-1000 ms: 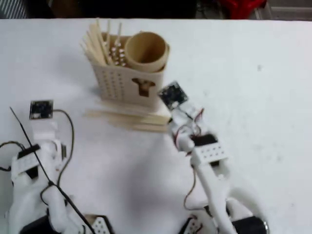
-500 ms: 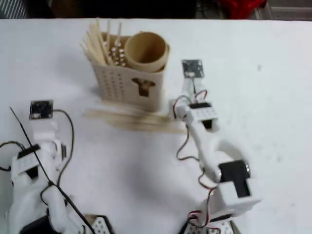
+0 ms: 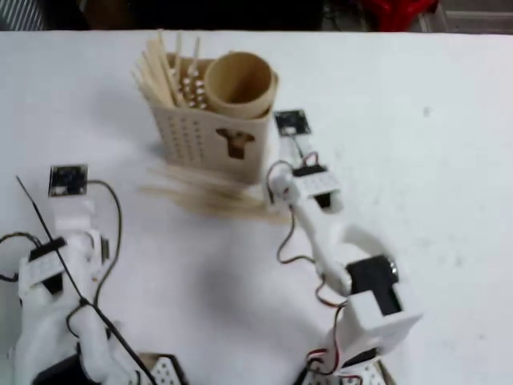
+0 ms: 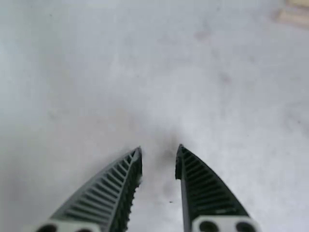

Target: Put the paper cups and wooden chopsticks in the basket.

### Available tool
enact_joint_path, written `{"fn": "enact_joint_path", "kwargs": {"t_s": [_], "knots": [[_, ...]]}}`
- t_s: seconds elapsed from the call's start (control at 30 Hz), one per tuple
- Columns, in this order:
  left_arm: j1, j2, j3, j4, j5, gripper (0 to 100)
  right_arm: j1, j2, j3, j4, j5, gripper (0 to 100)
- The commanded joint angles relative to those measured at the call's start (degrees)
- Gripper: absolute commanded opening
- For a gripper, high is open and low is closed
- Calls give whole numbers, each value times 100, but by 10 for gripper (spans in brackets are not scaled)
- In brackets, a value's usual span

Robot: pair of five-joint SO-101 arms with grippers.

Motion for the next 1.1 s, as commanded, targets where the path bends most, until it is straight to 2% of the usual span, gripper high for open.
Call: {"fn": "enact_joint_path", "kwargs": {"t_s": [0.0,0.17,0.4,0.57,0.7,0.77,1.07], "knots": [[-40,-40,-9,-105,79,128,-259,-251,-35,523,246,17],[-40,-40,-9,-105,79,128,-523,-532,-9,1086,1187,17],[-40,-40,-9,-105,79,128,-602,-1411,712,813,1820,17],[-40,-40,-9,-105,79,128,-198,-1921,862,787,1802,19],[-40,-40,-9,-105,79,128,154,-2369,862,787,809,17],[-40,-40,-9,-105,79,128,198,-2659,879,804,589,17],[-40,-40,-9,-105,70,128,-365,-4382,475,804,536,29]]}}
